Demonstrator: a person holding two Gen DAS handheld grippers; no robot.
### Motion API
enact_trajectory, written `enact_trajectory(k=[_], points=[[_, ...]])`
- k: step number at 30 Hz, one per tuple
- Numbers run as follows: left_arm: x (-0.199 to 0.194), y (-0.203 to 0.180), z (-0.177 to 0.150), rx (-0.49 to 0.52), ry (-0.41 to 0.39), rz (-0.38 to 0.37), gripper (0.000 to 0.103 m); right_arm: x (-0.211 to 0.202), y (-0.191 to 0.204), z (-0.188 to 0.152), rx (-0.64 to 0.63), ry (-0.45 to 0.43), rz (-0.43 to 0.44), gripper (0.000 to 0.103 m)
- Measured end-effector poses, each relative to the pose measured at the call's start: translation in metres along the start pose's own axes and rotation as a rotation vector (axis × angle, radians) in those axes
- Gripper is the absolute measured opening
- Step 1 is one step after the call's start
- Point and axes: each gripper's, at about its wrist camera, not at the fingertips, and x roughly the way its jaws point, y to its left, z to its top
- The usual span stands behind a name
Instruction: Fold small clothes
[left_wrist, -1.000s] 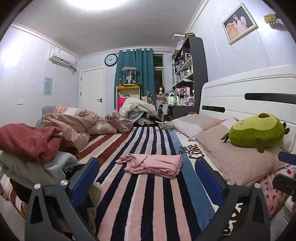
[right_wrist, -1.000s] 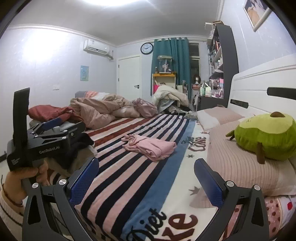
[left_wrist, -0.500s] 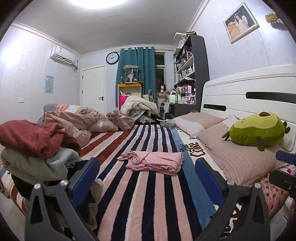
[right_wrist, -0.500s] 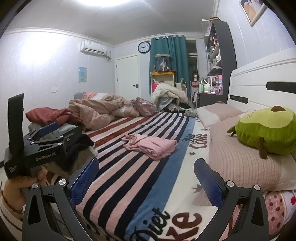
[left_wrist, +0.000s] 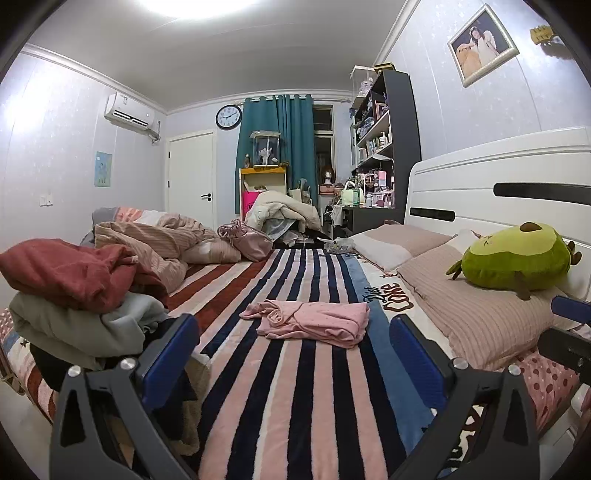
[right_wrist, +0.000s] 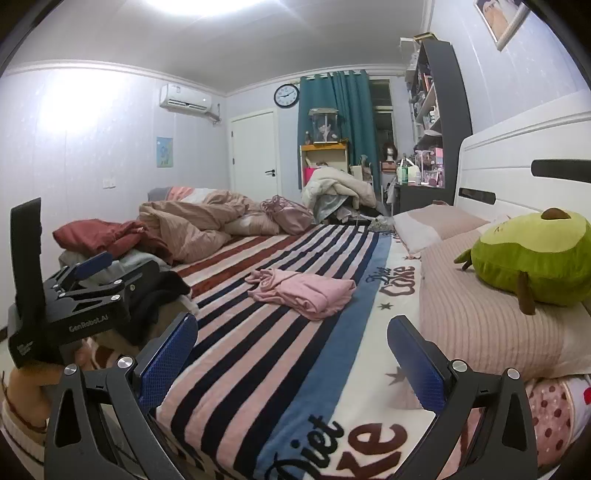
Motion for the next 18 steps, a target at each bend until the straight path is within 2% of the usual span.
enact_trajectory(k=[18], points=[[-0.012, -0.003, 0.003, 0.018, -0.015, 0.005, 0.102, -0.005, 0.014, 0.002, 0.014, -0.012, -0.016, 0.103]])
